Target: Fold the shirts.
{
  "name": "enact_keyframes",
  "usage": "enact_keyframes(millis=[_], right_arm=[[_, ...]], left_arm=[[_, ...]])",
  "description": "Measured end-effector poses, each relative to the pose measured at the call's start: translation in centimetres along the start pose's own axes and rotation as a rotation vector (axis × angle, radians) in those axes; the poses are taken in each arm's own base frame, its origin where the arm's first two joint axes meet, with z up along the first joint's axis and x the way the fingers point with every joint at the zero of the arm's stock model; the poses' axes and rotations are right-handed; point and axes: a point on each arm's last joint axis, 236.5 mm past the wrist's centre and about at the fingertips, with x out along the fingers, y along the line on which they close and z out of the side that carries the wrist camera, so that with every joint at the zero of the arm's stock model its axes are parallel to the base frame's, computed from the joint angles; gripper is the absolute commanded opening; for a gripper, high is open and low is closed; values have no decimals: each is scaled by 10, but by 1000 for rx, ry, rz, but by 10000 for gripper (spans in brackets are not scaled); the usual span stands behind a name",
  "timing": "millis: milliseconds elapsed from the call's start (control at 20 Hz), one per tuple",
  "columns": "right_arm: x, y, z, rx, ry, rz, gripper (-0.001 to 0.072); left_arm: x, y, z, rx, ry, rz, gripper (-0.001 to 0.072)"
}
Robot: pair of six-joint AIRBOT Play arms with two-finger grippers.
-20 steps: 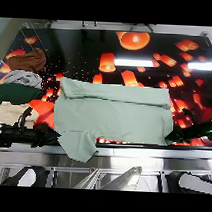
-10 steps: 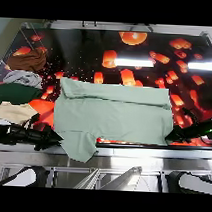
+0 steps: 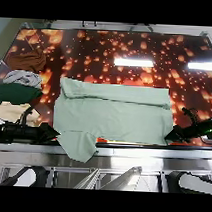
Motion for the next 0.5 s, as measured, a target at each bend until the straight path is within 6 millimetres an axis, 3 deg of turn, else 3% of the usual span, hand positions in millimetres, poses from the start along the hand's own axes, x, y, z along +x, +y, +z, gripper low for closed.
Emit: enact_keyframes(millis=[150,200,500], right_arm=[[0,2,2,-4,-10,10,18],[0,3,4,-7,-15,12,18],[0,3,10,-23,-40,13,18]], left_arm=[[-20,4,14,100,-123,100,393],[-27,2,18,124,-155,120,720],[-51,-11,10,118,-205,165,717]])
